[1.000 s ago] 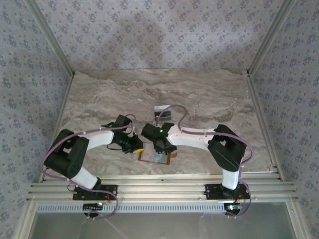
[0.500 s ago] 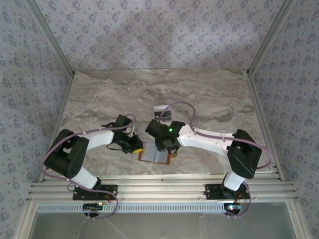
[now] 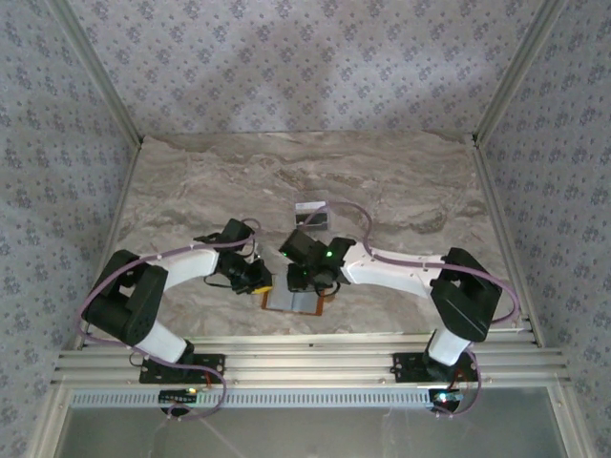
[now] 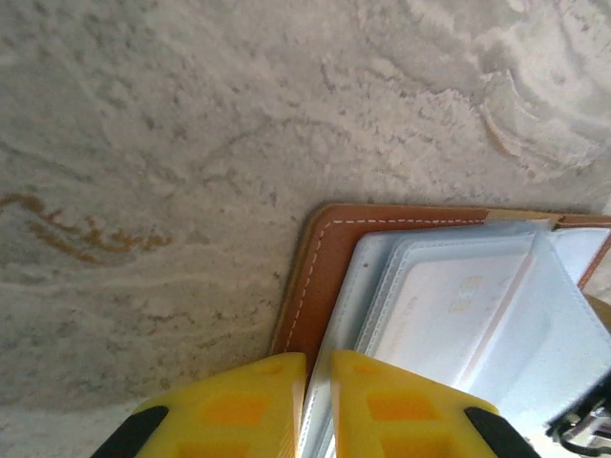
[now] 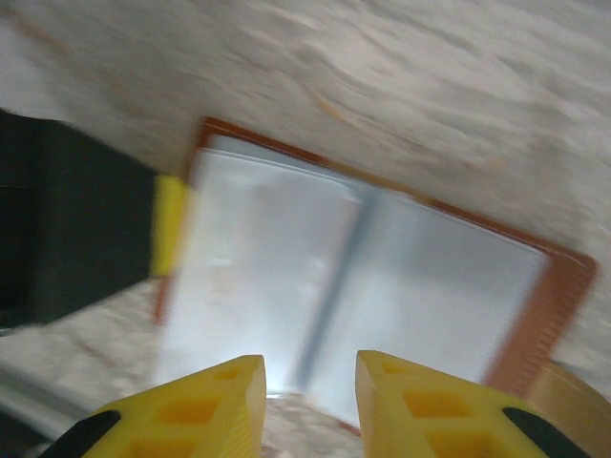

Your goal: Take the credit cards out of the card holder

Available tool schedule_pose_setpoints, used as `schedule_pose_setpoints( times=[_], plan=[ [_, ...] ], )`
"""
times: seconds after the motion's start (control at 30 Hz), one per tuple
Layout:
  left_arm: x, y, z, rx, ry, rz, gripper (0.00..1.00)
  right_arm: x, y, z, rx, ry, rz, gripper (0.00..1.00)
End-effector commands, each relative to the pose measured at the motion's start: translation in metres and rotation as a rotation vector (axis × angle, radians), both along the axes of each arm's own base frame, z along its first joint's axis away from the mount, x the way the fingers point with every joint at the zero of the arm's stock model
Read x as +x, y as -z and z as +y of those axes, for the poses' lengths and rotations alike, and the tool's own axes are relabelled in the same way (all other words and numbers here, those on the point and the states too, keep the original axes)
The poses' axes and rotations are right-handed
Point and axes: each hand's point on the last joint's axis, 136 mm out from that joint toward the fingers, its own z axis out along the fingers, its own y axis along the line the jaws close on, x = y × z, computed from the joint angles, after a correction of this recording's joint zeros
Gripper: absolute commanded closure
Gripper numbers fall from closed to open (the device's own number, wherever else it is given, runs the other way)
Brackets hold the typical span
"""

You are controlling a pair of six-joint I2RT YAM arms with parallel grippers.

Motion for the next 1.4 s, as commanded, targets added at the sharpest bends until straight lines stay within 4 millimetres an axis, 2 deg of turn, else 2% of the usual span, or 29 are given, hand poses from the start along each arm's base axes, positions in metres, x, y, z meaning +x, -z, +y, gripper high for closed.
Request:
schedule_pose_setpoints(
  times=[0.0,0.23,0.43,0.6,0.7,1.07,1.2,1.37],
  plan=[
    [-0.013,0.002,0.016,0.133,0.034,0.029,0.83,0.000,0.004,-0.036,-0.038,0.098,0.009,0.68],
    [-0.010,-0.008,0.011,0.250,0.109,0.001,0.83,-0.003,0.013,-0.075,-0.066,0.159,0.008,0.68],
    [-0.008,-0.023,0.002,0.327,0.161,-0.014,0.83,-0.005,0.021,-0.093,-0.069,0.190,0.018,0.68],
    [-0.005,-0.030,-0.012,0.360,0.201,-0.020,0.83,-0.004,0.025,-0.093,-0.022,0.192,0.020,0.68],
    [-0.004,-0.031,-0.028,0.348,0.224,-0.021,0.83,-0.001,0.027,-0.092,-0.001,0.167,0.011,0.68],
    [-0.008,-0.014,-0.089,0.225,0.256,-0.003,0.83,-0.004,0.035,-0.096,0.015,0.164,0.038,0.68],
    [-0.009,-0.003,-0.098,0.213,0.266,0.009,0.83,-0.006,0.038,-0.096,0.012,0.162,0.048,0.68],
    [-0.011,0.007,-0.095,0.233,0.276,0.025,0.83,-0.007,0.037,-0.094,0.020,0.162,0.055,0.69]
  ],
)
